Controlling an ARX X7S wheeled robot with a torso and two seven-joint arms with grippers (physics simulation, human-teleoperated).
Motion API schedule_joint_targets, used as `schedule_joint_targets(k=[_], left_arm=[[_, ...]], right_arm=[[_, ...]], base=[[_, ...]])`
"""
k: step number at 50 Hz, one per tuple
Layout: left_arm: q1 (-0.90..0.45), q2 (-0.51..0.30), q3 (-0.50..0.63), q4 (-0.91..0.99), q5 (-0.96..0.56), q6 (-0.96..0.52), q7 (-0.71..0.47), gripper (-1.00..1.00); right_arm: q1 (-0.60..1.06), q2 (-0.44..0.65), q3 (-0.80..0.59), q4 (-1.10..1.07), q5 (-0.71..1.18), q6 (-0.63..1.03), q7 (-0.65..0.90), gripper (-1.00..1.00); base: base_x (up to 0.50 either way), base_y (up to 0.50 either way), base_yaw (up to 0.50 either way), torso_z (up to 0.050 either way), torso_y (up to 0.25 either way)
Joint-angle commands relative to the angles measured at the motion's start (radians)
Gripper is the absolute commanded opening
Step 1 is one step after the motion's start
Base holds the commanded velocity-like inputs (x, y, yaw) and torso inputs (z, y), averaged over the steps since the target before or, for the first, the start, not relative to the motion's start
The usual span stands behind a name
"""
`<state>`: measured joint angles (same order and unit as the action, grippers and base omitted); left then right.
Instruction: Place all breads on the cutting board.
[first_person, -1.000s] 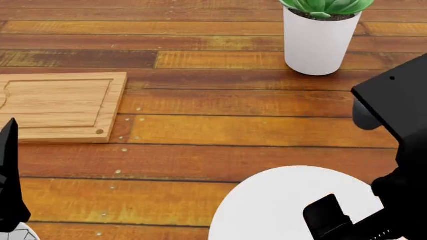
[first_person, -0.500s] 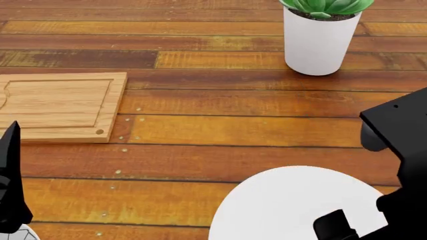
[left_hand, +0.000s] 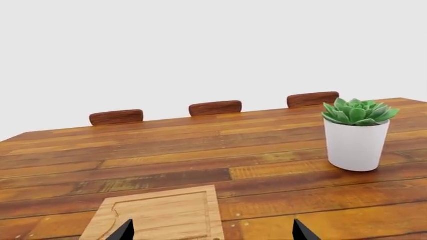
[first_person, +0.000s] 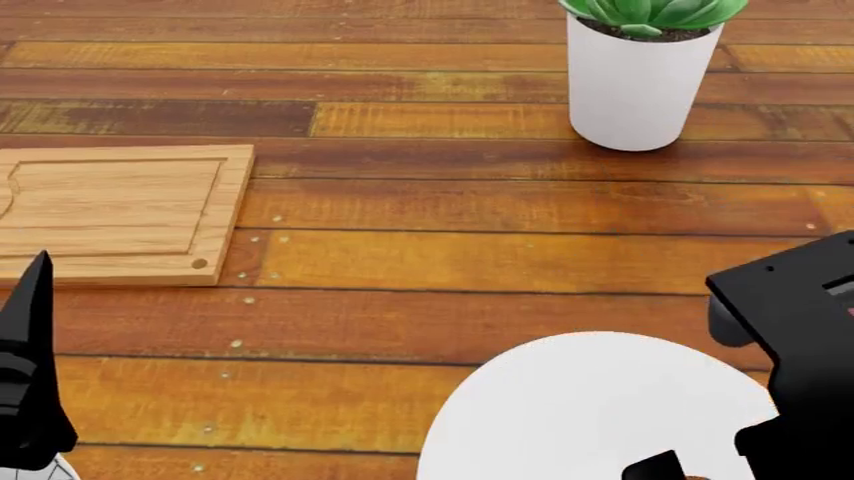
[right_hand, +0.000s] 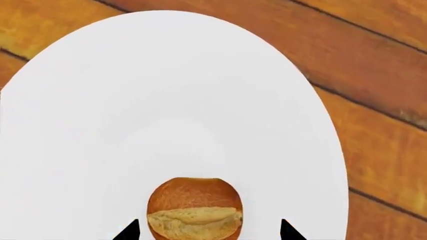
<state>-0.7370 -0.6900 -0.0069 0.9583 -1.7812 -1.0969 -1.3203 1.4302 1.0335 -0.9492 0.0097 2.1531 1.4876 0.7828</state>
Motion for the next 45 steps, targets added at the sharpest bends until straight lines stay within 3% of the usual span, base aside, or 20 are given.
schedule_joint_targets(k=[1, 45], left_arm=[[-0.004, -0.001, 0.011, -0.002, -0.001, 0.002, -0.007, 1.0], [0.007, -0.013, 0.024, -0.005, 0.02, 0.012, -0.006, 1.0]], right_arm=[[-0.035, 0.001, -0.008, -0.004, -0.04, -0.012, -0.037, 1.0], [-0.124, -0.03, -0.035, 0.005, -0.195, -0.062, -0.183, 1.0]], base=[[0.0, 0.0, 0.0, 0.0, 0.0], [0.0, 0.0, 0.0, 0.0, 0.0]])
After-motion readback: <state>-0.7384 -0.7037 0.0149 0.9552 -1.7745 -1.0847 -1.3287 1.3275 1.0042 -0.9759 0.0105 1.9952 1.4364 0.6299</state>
